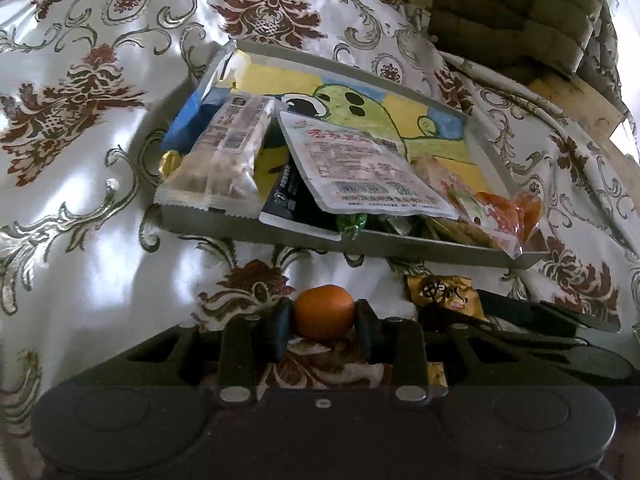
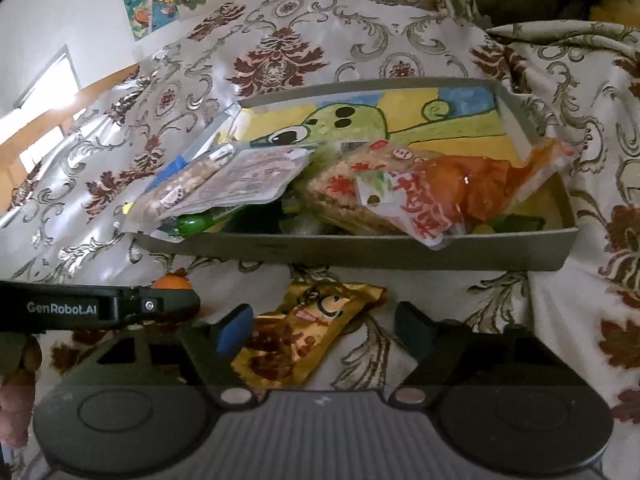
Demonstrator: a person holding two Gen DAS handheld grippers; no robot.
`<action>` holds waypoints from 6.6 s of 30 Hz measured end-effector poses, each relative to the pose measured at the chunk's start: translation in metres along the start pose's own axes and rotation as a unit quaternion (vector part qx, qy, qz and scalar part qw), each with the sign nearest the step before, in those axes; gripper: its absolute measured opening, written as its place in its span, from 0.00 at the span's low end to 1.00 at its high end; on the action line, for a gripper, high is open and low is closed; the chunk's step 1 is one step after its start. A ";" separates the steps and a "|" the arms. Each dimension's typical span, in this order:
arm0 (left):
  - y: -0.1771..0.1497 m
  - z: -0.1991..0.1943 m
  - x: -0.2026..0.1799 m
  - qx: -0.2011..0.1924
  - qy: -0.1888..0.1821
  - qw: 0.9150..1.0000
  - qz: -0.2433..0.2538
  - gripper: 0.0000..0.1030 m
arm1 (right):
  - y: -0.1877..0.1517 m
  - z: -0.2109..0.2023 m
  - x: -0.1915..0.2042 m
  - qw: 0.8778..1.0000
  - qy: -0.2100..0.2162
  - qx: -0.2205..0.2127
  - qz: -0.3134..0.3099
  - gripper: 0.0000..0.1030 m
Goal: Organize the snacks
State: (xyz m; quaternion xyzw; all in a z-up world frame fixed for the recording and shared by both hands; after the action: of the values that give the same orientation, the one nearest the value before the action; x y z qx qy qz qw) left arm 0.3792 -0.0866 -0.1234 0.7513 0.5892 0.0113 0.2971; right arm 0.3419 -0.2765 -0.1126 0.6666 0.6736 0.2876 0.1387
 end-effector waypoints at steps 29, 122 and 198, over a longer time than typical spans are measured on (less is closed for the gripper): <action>-0.082 -0.054 -0.020 -0.012 0.035 0.997 -0.062 0.34 | -0.038 -0.065 0.020 0.997 0.043 -0.008 0.061 0.15; 0.106 0.025 -0.068 -0.077 0.047 0.996 0.027 0.34 | 0.071 -0.032 -0.063 0.976 0.015 -0.124 0.180 0.41; -0.168 -0.201 -0.072 -0.195 0.179 0.964 0.014 0.99 | -0.129 -0.238 0.034 0.973 -0.112 -0.196 0.036 1.00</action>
State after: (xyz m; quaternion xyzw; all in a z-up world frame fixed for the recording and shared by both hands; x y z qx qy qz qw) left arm 0.1358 -0.0423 -0.0113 0.6728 0.6088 0.2638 0.3273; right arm 0.0980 -0.2845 0.0095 0.6781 0.5596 0.3427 0.3310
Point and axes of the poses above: each gripper's, at about its wrist camera, not at the fingertips, and z roughly the way its jaws point, x to its left, y to its top, the point moved 5 cm from there along z, roughly the way its jaws point, and after that the axes turned 13 degrees about x, right-handed, at the moved point
